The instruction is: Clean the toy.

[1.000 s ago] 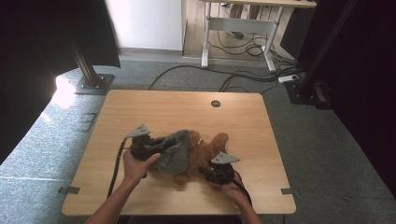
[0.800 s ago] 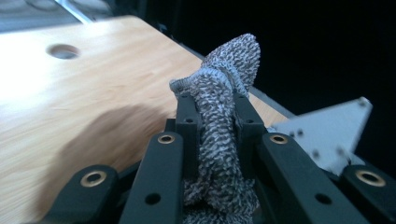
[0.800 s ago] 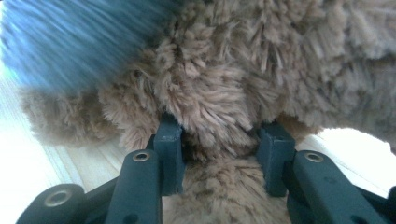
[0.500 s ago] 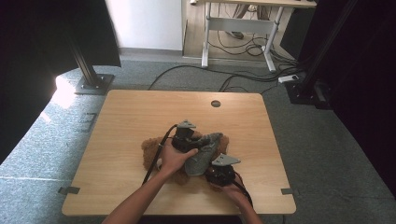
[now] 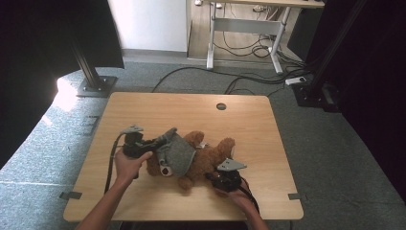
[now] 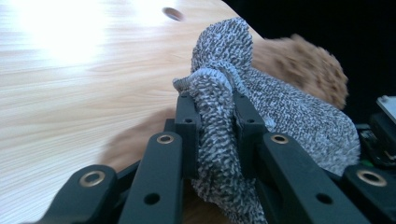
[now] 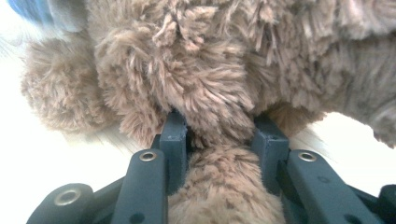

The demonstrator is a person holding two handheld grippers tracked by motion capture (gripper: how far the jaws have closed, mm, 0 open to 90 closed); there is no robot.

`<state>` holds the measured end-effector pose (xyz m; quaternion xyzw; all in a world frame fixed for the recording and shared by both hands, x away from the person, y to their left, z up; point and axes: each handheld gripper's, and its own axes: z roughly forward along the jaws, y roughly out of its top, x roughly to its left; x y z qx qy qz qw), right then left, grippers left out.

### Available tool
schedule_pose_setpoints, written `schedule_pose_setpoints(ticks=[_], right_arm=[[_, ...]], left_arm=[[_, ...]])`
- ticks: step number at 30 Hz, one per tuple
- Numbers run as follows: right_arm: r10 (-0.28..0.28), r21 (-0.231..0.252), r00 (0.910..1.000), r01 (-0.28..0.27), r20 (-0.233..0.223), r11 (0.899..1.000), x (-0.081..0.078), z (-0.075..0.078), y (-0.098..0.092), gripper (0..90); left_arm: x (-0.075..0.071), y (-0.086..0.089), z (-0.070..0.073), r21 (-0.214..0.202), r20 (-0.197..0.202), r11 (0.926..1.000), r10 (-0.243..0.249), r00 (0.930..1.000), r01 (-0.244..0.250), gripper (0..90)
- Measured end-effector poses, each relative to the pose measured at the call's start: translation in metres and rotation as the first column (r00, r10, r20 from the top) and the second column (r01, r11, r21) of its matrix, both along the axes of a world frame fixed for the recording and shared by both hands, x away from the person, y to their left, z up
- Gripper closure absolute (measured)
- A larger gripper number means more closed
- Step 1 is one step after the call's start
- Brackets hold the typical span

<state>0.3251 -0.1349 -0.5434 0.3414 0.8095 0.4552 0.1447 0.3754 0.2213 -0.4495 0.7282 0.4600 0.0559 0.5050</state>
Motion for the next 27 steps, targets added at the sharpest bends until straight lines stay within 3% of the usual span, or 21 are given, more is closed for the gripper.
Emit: schedule_pose_setpoints(ticks=[4,6,11,14,16,19,24,27], right_arm=[[-0.001,-0.004,1.0,0.001,0.007,1.0,-0.001,-0.001,0.0,63.0],[0.0,-0.008,0.9999,0.0,0.01,1.0,-0.001,-0.001,0.0,63.0],[-0.007,0.006,1.0,0.007,0.002,1.0,-0.001,0.0,0.0,60.7],[-0.02,0.022,0.9998,0.021,-0.008,1.0,-0.001,0.004,-0.003,52.2],[-0.033,0.039,0.9994,0.033,-0.012,0.999,-0.001,0.01,-0.007,45.9],[-0.058,0.062,0.9983,0.058,-0.011,0.996,-0.004,0.021,-0.015,38.8],[-0.098,0.124,0.9935,0.091,0.057,0.988,-0.015,0.053,-0.025,30.0],[-0.08,0.118,0.9914,0.068,0.103,0.991,-0.011,0.077,-0.015,28.0]], left_arm=[[-0.002,0.023,0.003,0.015,0.013,0.9983,0.056,0.9983,-0.057,75.6],[-0.001,0.028,0.002,0.02,0.009,0.998,0.06,0.9981,-0.06,75.6],[-0.005,0.008,-0.008,0.057,0.036,0.9983,0.007,0.9993,-0.009,75.8],[-0.009,0.001,-0.014,0.073,0.053,0.9972,0.013,0.9985,-0.017,76.2],[-0.011,0.0,-0.019,0.058,0.053,0.9981,0.015,0.9985,-0.018,76.4],[-0.016,-0.003,-0.023,0.052,0.073,0.9985,0.014,0.9973,-0.018,76.5],[-0.024,-0.006,-0.026,0.065,0.107,0.9976,0.015,0.9941,-0.022,76.5],[-0.027,-0.006,-0.029,0.053,0.104,0.9984,0.014,0.9944,-0.02,76.6]])
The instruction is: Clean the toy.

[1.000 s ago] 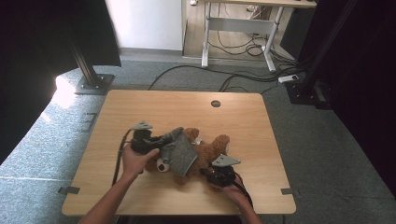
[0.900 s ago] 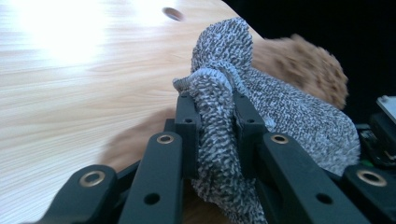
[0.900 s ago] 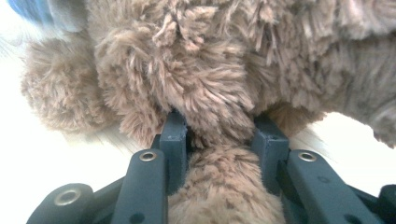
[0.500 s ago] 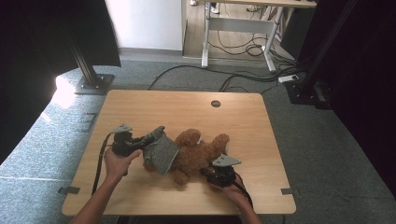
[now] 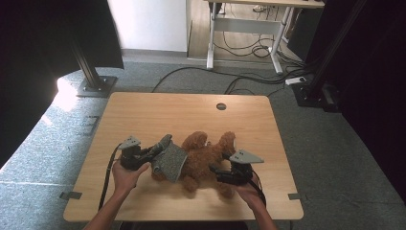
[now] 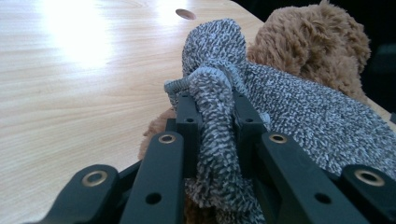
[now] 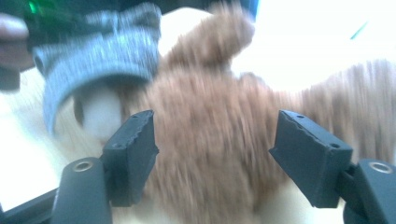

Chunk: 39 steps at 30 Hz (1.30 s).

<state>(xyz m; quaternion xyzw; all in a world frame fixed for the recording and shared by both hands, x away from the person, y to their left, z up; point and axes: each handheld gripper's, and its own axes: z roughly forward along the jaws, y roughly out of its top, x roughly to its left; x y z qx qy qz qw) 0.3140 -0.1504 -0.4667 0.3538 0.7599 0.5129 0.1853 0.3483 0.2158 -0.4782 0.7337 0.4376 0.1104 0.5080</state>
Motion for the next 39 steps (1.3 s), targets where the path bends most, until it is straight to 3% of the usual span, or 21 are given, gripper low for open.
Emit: schedule_pose_setpoints(ticks=[3,6,9,10,12,15,21,25,27,29,31,33,36,39], right_arm=[[0.019,-0.021,0.9998,-0.019,0.002,1.0,0.018,0.017,0.015,24.5],[0.043,-0.074,0.9973,-0.047,-0.06,0.996,0.05,0.021,0.036,21.2],[0.048,-0.137,0.9887,-0.068,-0.142,0.988,0.072,0.01,0.047,18.7],[0.064,-0.15,0.9784,-0.095,-0.196,0.984,0.076,0.001,0.05,18.4],[0.09,-0.148,0.9714,-0.124,-0.22,0.981,0.073,-0.011,0.052,16.7],[0.08,-0.113,0.9774,-0.103,-0.195,0.988,0.059,-0.019,0.047,21.0],[0.074,-0.121,0.9905,-0.088,-0.116,0.989,0.031,-0.027,0.042,30.6],[0.063,-0.116,0.9967,-0.068,-0.052,0.991,0.019,-0.032,0.041,32.2],[0.052,-0.105,0.9984,-0.054,-0.022,0.993,0.014,-0.035,0.041,32.6],[0.046,-0.098,0.9989,-0.046,-0.009,0.994,0.009,-0.037,0.042,33.0],[0.043,-0.099,0.999,-0.042,0.013,0.994,0.002,-0.039,0.044,33.6],[0.038,-0.099,0.9988,-0.035,0.03,0.994,-0.005,-0.041,0.044,34.1],[0.042,-0.111,0.9982,-0.037,0.043,0.993,-0.012,-0.041,0.042,34.6],[0.052,-0.118,0.9974,-0.046,0.049,0.992,-0.018,-0.044,0.04,34.9]], left_arm=[[-0.002,0.001,-0.001,-0.006,-0.001,1.0,-0.002,1.0,0.002,76.7],[-0.002,0.003,-0.002,-0.018,-0.011,0.9998,-0.005,0.9999,0.005,76.7],[-0.003,0.003,-0.003,-0.023,-0.012,0.9997,-0.007,0.9999,0.007,76.7],[-0.004,0.004,-0.003,-0.023,-0.014,0.9997,-0.008,0.9999,0.008,76.7],[-0.005,0.004,-0.005,-0.035,-0.017,0.9993,-0.015,0.9997,0.015,76.7],[-0.012,0.005,-0.005,-0.062,-0.021,0.9977,-0.03,0.9993,0.028,76.6],[-0.023,0.008,0.006,-0.106,-0.021,0.9927,-0.061,0.9979,0.059,76.2],[-0.02,0.004,0.025,-0.171,-0.015,0.981,-0.096,0.9952,0.092,76.2],[-0.017,-0.006,0.038,-0.18,0.002,0.9767,-0.118,0.993,0.117,76.2],[-0.014,-0.025,0.052,-0.16,0.022,0.9771,-0.139,0.9901,0.14,76.1],[-0.01,-0.046,0.058,-0.134,0.009,0.9774,-0.164,0.9864,0.164,76.1],[-0.006,-0.061,0.054,-0.108,-0.02,0.9788,-0.177,0.984,0.174,76.0],[-0.006,-0.074,0.03,-0.064,-0.092,0.9815,-0.186,0.9783,0.181,76.1],[-0.011,-0.067,0.011,-0.102,-0.126,0.9815,-0.174,0.9766,0.162,76.2]])
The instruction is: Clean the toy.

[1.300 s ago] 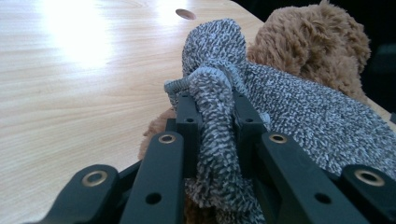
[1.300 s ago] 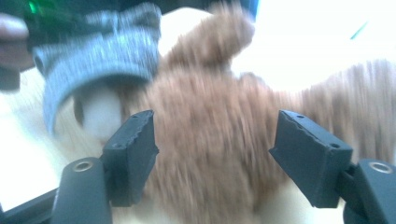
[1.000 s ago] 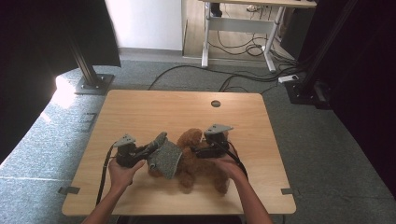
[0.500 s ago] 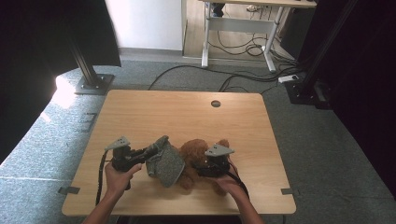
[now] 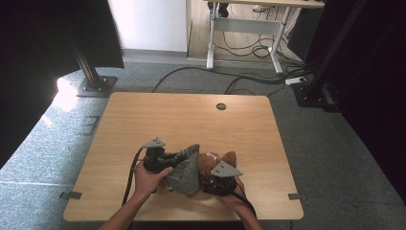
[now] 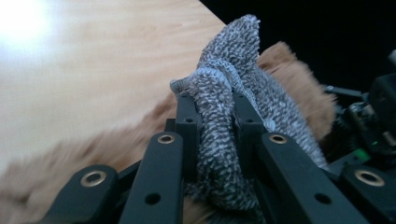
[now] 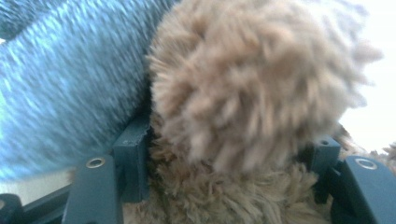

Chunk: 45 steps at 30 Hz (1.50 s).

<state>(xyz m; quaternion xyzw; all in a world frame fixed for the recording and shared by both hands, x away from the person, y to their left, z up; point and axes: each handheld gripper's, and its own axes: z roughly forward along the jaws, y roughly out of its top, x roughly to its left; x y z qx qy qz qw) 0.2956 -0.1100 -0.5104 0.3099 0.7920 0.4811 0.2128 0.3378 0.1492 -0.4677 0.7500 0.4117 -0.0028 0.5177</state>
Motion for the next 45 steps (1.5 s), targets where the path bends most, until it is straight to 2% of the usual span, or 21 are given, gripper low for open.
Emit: schedule_pose_setpoints(ticks=[1,3,6,9,12,15,17,20,22,24,28,34,37,41,45], right_arm=[[0.002,-0.002,1.0,-0.002,0.005,1.0,-0.001,0.0,0.0,35.0],[0.003,-0.015,0.9999,-0.003,0.014,1.0,-0.006,-0.001,0.003,35.3],[-0.003,-0.028,0.9996,0.004,0.028,1.0,-0.009,-0.001,0.006,35.7],[-0.001,-0.024,0.9996,0.002,0.027,1.0,-0.013,-0.002,0.005,35.7],[-0.001,-0.021,0.9995,0.001,0.031,1.0,-0.018,-0.003,0.003,35.7],[-0.008,-0.015,0.9995,0.009,0.031,1.0,-0.019,-0.004,0.002,35.6],[-0.011,-0.016,0.9992,0.012,0.037,1.0,-0.019,-0.005,0.002,35.5],[-0.015,-0.027,0.9984,0.017,0.054,0.999,-0.019,-0.006,0.004,34.9],[-0.024,-0.039,0.9972,0.027,0.071,0.999,-0.019,-0.008,0.006,34.7],[-0.035,-0.043,0.9962,0.039,0.08,0.998,-0.018,-0.009,0.007,34.7],[-0.053,-0.039,0.9942,0.057,0.093,0.998,-0.006,-0.011,0.008,34.5],[-0.089,-0.047,0.9865,0.096,0.138,0.994,0.013,-0.014,0.012,34.4],[-0.091,-0.031,0.9869,0.096,0.133,0.995,0.026,-0.013,0.011,34.3],[-0.089,-0.028,0.9831,0.094,0.16,0.995,0.046,-0.013,0.011,34.6],[-0.098,-0.021,0.9782,0.103,0.183,0.994,0.06,-0.014,0.013,35.2]], left_arm=[[-0.002,0.006,-0.005,-0.02,-0.008,0.9998,0.007,0.9999,-0.007,76.3],[-0.006,0.014,-0.008,-0.024,-0.002,0.9996,0.014,0.9999,-0.014,76.3],[-0.014,0.025,-0.008,-0.015,0.02,0.9997,0.02,0.9996,-0.019,76.3],[-0.022,0.036,-0.007,-0.026,0.025,0.9994,0.023,0.9994,-0.022,76.2],[-0.034,0.05,-0.003,-0.021,0.053,0.9991,0.037,0.9979,-0.036,76.1],[-0.044,0.066,-0.001,-0.027,0.058,0.9981,0.057,0.9967,-0.055,76.1],[-0.052,0.075,-0.004,-0.025,0.051,0.9979,0.061,0.9968,-0.06,76.0],[-0.055,0.076,-0.014,-0.038,0.03,0.9978,0.056,0.998,-0.055,76.0],[-0.055,0.074,-0.019,-0.039,0.04,0.9974,0.062,0.9973,-0.06,76.0],[-0.05,0.071,-0.023,-0.051,0.043,0.9964,0.07,0.9966,-0.068,76.1],[-0.037,0.069,-0.025,-0.051,0.05,0.995,0.089,0.9948,-0.086,76.3],[-0.012,0.063,-0.026,-0.034,0.058,0.9918,0.125,0.9905,-0.123,76.5],[0.007,0.061,-0.025,-0.027,0.054,0.9888,0.148,0.9875,-0.147,76.4],[0.031,0.061,-0.029,-0.03,0.041,0.982,0.187,0.9814,-0.186,76.4],[0.046,0.064,-0.035,-0.065,0.002,0.9755,0.211,0.9775,-0.21,76.3]])
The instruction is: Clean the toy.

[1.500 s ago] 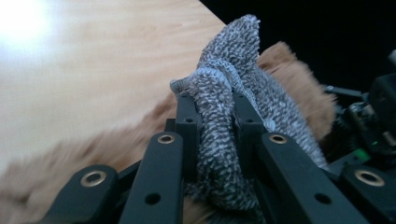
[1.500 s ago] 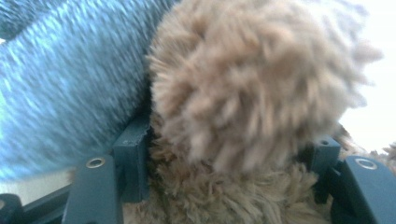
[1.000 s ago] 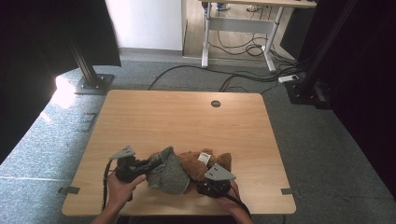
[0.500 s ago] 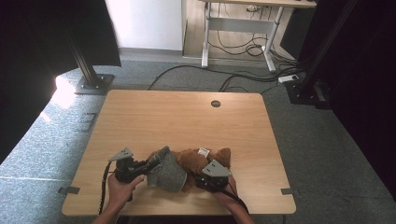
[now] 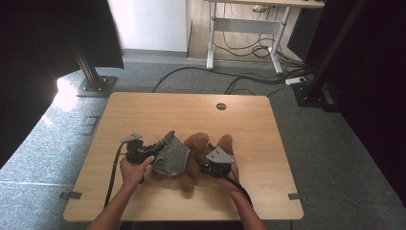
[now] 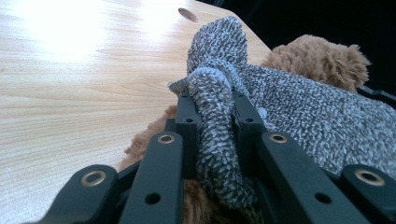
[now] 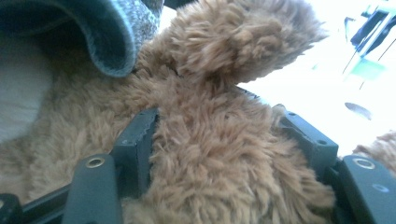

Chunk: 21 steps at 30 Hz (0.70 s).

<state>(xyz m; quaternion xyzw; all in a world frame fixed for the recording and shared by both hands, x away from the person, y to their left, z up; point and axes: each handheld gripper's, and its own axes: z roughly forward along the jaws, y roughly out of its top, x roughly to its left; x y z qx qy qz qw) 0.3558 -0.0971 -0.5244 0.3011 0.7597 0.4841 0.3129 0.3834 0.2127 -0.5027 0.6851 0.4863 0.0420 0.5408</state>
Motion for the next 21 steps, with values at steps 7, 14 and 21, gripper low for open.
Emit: schedule_pose_setpoints(ticks=[7,14,21], right_arm=[[0.032,0.089,0.9978,-0.027,-0.059,0.996,-0.014,0.001,-0.009,36.0],[0.037,0.096,0.9985,-0.033,-0.04,0.995,-0.025,-0.002,-0.01,36.0],[0.038,0.093,0.9991,-0.036,-0.021,0.995,-0.028,-0.004,-0.01,37.6]], left_arm=[[-0.017,0.003,0.006,0.009,0.022,0.9989,-0.046,0.9987,0.046,76.2],[-0.026,0.001,0.011,0.045,0.039,0.997,-0.064,0.9972,0.063,76.2],[-0.028,-0.002,0.034,-0.001,0.044,0.9958,-0.092,0.9948,0.092,76.1]])
